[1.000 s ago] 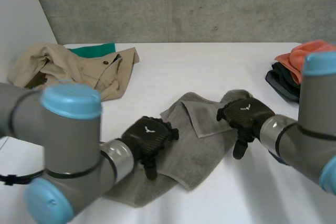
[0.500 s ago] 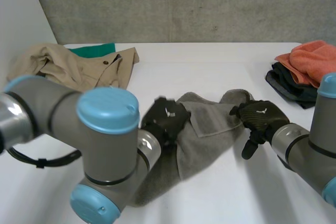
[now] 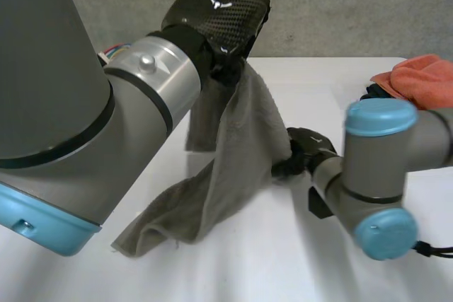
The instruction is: Fold the laundry.
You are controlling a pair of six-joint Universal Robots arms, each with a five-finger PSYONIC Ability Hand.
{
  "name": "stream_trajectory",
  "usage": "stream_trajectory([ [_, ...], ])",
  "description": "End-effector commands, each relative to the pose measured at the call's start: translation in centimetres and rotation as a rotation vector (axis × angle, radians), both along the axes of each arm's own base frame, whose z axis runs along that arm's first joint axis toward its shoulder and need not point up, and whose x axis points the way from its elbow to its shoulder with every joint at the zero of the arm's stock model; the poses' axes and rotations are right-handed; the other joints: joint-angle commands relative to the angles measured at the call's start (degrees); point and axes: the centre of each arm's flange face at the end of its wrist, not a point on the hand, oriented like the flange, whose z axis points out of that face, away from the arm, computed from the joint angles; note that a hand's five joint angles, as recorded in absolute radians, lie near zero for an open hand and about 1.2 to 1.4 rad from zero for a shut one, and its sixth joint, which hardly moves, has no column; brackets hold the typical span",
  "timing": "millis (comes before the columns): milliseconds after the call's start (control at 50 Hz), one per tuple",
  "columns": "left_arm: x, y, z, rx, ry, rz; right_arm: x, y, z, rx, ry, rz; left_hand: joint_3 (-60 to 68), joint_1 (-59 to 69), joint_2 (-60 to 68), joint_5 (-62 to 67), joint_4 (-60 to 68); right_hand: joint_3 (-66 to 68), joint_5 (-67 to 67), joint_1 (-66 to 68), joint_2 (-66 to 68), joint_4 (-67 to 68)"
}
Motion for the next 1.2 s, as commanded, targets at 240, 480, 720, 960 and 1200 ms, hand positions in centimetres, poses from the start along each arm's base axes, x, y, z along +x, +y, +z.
stream_trajectory([
  [240, 6.0, -0.4, 6.7, -0.113, 0.118, 0.138, -2.7, -8.0, 15.3, -0.565, 0.215, 0.173, 12.11, 14.13, 11.60, 13.09, 11.61, 20.76, 21.14, 19.82, 19.30, 20.90],
  [480, 7.8, -1.4, 5.6, -0.065, 0.121, 0.175, 3.4, -8.9, 12.5, -0.514, 0.169, 0.420, 12.11, 14.13, 11.60, 13.09, 11.61, 20.76, 21.14, 19.82, 19.30, 20.90],
  [720, 6.9, -3.1, -5.0, 0.176, -0.052, 0.176, 5.5, -5.4, 6.4, -0.388, 0.355, 0.422, -29.85, -27.84, -30.36, -28.87, -30.35, -49.24, -48.86, -50.18, -50.70, -49.10],
  [960, 6.4, -6.0, -12.5, 0.461, -0.009, 0.232, 1.2, -5.4, 12.6, -0.496, 0.430, 0.246, -52.28, -50.27, -52.79, -51.30, -52.78, -49.24, -48.86, -50.18, -50.70, -49.10],
  [1200, 5.9, -5.3, -14.0, 0.542, -0.022, 0.188, -6.5, -8.8, 8.1, -0.315, 0.737, 0.481, -56.67, -54.65, -57.18, -55.69, -57.17, -30.44, -30.06, -31.39, -31.91, -30.31],
])
